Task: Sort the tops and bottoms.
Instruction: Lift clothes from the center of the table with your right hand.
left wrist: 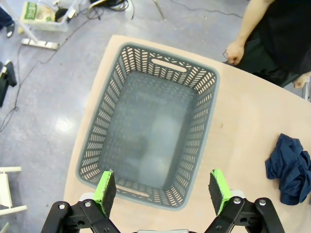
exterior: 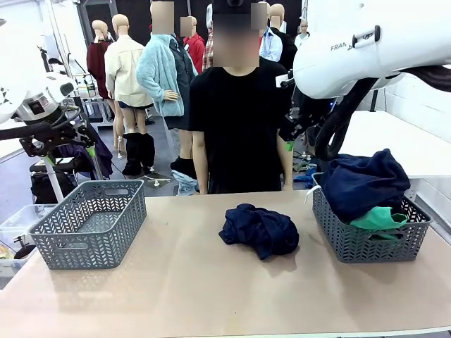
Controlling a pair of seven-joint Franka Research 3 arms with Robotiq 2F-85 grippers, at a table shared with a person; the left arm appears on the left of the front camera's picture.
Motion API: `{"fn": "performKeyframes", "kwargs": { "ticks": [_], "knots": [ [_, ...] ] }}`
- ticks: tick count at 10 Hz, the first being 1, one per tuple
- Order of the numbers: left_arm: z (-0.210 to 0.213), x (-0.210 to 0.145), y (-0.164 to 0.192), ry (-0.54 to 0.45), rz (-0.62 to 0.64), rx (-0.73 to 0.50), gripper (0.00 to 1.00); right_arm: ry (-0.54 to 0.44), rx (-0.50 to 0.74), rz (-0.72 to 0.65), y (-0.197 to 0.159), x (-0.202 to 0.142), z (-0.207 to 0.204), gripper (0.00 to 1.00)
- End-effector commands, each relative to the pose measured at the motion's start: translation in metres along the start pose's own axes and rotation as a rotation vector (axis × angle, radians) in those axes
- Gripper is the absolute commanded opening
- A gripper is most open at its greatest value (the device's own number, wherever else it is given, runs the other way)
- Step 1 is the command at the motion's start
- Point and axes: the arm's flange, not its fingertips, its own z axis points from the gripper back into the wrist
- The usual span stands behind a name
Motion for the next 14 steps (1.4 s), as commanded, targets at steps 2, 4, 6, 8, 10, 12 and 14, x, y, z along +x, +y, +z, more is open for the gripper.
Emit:
{"fn": "performKeyframes", "kwargs": {
  "ticks": [2,4,6,8,10,12,14],
  "knots": [
    [0.001,-0.001,0.0,0.007,0.028,-0.006,1.0,0.005,-0.004,0.032,0.001,-0.001,0.008,1.0],
    [0.001,-0.001,0.0,0.007,0.028,-0.006,1.0,-0.006,-0.002,0.014,0.002,0.0,0.007,1.0],
    [0.001,-0.001,0.0,0.007,0.028,-0.006,1.0,0.098,0.024,0.117,0.02,0.046,-0.039,1.0],
    [0.001,-0.001,0.0,0.007,0.028,-0.006,1.0,0.121,0.156,0.123,0.024,0.058,-0.074,1.0],
    [0.001,-0.001,0.0,0.007,0.028,-0.006,1.0,0.176,0.189,0.085,0.032,0.051,-0.107,1.0],
    [0.001,-0.001,0.0,0.007,0.028,-0.006,1.0,0.316,0.226,0.073,0.046,0.042,-0.143,1.0],
    [0.001,-0.001,0.0,0.007,0.028,-0.006,1.0,0.295,0.191,0.03,0.046,0.036,-0.174,1.0]
  ]
}}
